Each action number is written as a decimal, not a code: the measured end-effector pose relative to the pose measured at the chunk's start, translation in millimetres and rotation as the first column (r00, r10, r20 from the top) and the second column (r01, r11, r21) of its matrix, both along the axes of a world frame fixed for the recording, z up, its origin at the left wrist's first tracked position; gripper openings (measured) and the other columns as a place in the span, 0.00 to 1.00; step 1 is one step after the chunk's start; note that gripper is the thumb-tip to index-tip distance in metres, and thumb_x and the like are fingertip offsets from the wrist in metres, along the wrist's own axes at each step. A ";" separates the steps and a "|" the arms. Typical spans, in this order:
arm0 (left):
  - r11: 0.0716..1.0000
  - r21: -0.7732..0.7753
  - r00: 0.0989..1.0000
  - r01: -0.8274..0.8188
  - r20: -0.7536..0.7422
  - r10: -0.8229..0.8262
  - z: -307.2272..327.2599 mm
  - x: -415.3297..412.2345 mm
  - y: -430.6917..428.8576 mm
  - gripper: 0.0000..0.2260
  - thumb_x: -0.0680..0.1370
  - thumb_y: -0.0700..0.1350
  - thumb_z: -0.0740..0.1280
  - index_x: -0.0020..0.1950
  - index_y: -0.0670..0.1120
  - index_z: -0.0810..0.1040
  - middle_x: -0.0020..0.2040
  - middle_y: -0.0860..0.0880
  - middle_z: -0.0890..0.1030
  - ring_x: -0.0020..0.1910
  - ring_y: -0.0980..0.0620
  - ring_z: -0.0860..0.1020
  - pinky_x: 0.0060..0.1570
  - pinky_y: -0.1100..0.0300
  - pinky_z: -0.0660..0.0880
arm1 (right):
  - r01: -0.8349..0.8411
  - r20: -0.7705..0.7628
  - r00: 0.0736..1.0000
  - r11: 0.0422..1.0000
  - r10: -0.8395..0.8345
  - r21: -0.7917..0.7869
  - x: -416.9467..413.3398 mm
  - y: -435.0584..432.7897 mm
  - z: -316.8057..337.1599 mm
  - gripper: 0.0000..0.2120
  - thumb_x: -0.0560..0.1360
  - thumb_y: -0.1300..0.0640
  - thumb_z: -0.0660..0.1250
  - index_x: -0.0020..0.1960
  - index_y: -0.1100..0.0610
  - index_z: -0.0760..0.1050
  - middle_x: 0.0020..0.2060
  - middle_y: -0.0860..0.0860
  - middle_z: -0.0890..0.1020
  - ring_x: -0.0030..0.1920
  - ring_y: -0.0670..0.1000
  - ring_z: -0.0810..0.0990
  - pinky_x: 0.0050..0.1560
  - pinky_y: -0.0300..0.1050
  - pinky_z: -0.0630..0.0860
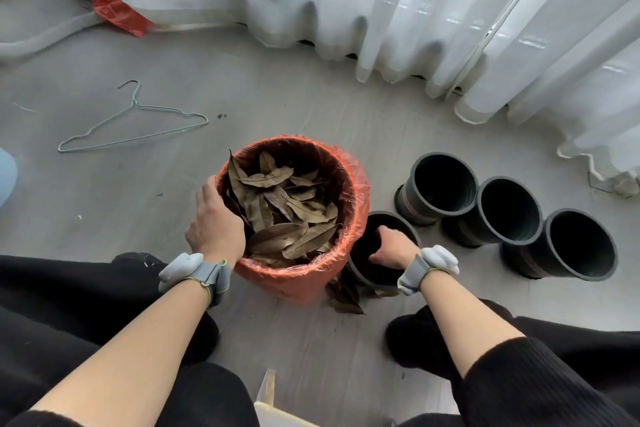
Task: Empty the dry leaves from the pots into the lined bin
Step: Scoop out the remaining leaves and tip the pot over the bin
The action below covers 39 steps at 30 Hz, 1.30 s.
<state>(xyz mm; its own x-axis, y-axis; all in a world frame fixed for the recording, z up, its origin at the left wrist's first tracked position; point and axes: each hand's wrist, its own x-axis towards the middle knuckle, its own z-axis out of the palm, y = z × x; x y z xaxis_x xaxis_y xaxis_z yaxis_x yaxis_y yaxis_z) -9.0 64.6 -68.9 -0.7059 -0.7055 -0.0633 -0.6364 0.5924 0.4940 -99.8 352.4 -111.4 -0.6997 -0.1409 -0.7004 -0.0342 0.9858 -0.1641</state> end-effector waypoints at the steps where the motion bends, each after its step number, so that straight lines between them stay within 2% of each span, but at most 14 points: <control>1: 1.000 -0.006 1.000 0.003 -0.001 -0.003 -0.6 -0.7 0.3 0.22 0.78 0.37 0.55 0.72 0.49 0.61 0.66 0.44 0.71 0.54 0.35 0.76 0.48 0.43 0.70 | -0.004 0.035 0.999 0.999 0.002 0.044 2.4 -2.3 -11.6 0.31 0.73 0.53 0.71 0.70 0.61 0.64 0.65 0.61 0.73 0.63 0.59 0.76 0.60 0.49 0.75; 4: 1.000 -0.016 1.000 0.013 -0.003 -0.013 -0.8 -1.3 1.9 0.22 0.79 0.37 0.54 0.73 0.50 0.60 0.65 0.45 0.71 0.54 0.36 0.76 0.47 0.44 0.70 | 0.001 0.076 0.997 0.991 -0.012 0.134 3.0 -8.4 -39.1 0.38 0.75 0.50 0.70 0.76 0.61 0.54 0.71 0.63 0.64 0.68 0.62 0.71 0.66 0.52 0.72; 6: 1.000 -0.029 1.000 0.004 0.013 -0.004 -3.0 -0.8 0.2 0.21 0.80 0.38 0.54 0.73 0.50 0.60 0.66 0.46 0.71 0.53 0.36 0.76 0.46 0.45 0.69 | -0.015 0.101 0.995 0.988 -0.001 0.154 2.7 -15.7 -58.4 0.33 0.79 0.52 0.64 0.77 0.62 0.52 0.73 0.63 0.62 0.71 0.61 0.68 0.68 0.50 0.68; 9: 0.999 -0.050 1.000 -0.009 0.019 0.010 -6.3 1.4 -1.3 0.20 0.81 0.39 0.53 0.73 0.50 0.60 0.65 0.46 0.72 0.52 0.37 0.77 0.43 0.48 0.67 | 0.089 0.088 0.992 0.993 -0.095 0.074 8.3 -19.5 -82.2 0.24 0.80 0.56 0.62 0.74 0.63 0.64 0.71 0.62 0.68 0.71 0.61 0.68 0.69 0.51 0.66; 13: 0.998 -0.056 1.000 -0.020 0.007 0.020 -7.9 0.1 -3.7 0.18 0.82 0.40 0.53 0.72 0.50 0.61 0.64 0.46 0.73 0.52 0.37 0.77 0.43 0.47 0.68 | 0.211 0.025 0.977 0.977 -0.211 0.020 8.9 -20.8 -98.9 0.24 0.80 0.58 0.62 0.73 0.65 0.63 0.71 0.62 0.68 0.71 0.61 0.68 0.70 0.51 0.64; 16: 0.998 -0.057 1.000 -0.024 0.011 0.025 -8.5 -0.9 -3.0 0.18 0.82 0.41 0.53 0.73 0.50 0.61 0.65 0.46 0.73 0.53 0.37 0.76 0.45 0.46 0.70 | 0.258 0.076 0.964 0.965 -0.255 -0.041 7.8 -21.7 -106.4 0.20 0.80 0.59 0.63 0.69 0.65 0.70 0.67 0.62 0.74 0.67 0.61 0.73 0.66 0.50 0.69; 22: 0.998 -0.065 1.000 -0.025 0.002 0.026 -8.3 -1.5 -3.7 0.18 0.82 0.40 0.54 0.72 0.49 0.63 0.64 0.46 0.73 0.51 0.36 0.77 0.42 0.49 0.65 | 0.287 0.084 0.956 0.955 -0.280 -0.076 0.7 -25.1 -106.2 0.17 0.78 0.59 0.66 0.66 0.63 0.74 0.63 0.62 0.77 0.63 0.61 0.76 0.62 0.50 0.74; 27: 0.997 -0.066 1.000 -0.029 0.005 0.030 -8.1 -1.7 -5.5 0.19 0.81 0.39 0.54 0.72 0.49 0.63 0.64 0.46 0.73 0.52 0.36 0.76 0.43 0.47 0.68 | 0.209 0.100 0.975 0.972 -0.199 -0.110 -2.7 -29.6 -91.6 0.16 0.78 0.59 0.65 0.64 0.62 0.76 0.60 0.60 0.79 0.61 0.59 0.78 0.62 0.49 0.75; 31: 0.998 -0.058 1.000 -0.019 -0.002 0.019 -9.4 -1.2 -6.7 0.20 0.80 0.38 0.55 0.71 0.49 0.62 0.64 0.46 0.72 0.52 0.36 0.77 0.46 0.45 0.70 | 0.137 0.108 0.986 0.986 -0.126 -0.100 -5.2 -21.6 -68.7 0.13 0.78 0.56 0.63 0.59 0.62 0.78 0.55 0.58 0.82 0.55 0.58 0.81 0.53 0.47 0.76; 34: 0.999 -0.049 1.000 -0.011 -0.004 0.011 -8.9 -1.1 -7.5 0.21 0.79 0.37 0.55 0.71 0.49 0.62 0.65 0.45 0.72 0.52 0.35 0.76 0.47 0.43 0.70 | 0.293 0.153 0.952 0.931 -0.264 -0.217 -4.5 -6.7 -54.6 0.10 0.77 0.60 0.65 0.57 0.60 0.75 0.49 0.59 0.83 0.49 0.59 0.84 0.52 0.54 0.81; 36: 0.999 -0.034 1.000 -0.015 -0.001 0.015 -8.7 -0.4 -6.9 0.21 0.78 0.37 0.55 0.71 0.49 0.62 0.66 0.44 0.72 0.53 0.33 0.76 0.48 0.43 0.70 | 0.445 0.244 0.891 0.844 -0.383 -0.299 0.9 3.7 -41.1 0.05 0.77 0.62 0.64 0.53 0.59 0.73 0.40 0.59 0.82 0.39 0.58 0.85 0.43 0.59 0.83; 39: 0.999 -0.025 0.999 -0.033 0.018 0.033 -11.7 -0.7 -10.2 0.22 0.78 0.37 0.55 0.71 0.49 0.62 0.65 0.43 0.72 0.53 0.32 0.76 0.48 0.42 0.69 | 0.515 0.300 0.853 0.781 -0.426 -0.355 5.5 12.4 -27.2 0.03 0.77 0.62 0.65 0.48 0.57 0.71 0.37 0.58 0.80 0.35 0.56 0.83 0.37 0.56 0.84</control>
<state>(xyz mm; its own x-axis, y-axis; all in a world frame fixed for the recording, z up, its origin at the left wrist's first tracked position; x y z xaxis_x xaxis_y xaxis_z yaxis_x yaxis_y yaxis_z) -9.7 54.4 -80.6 -0.6812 -0.7298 -0.0580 -0.6644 0.5830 0.4676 -94.4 364.9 -138.6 -0.6114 -0.1321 -0.7802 0.4918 0.7090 -0.5054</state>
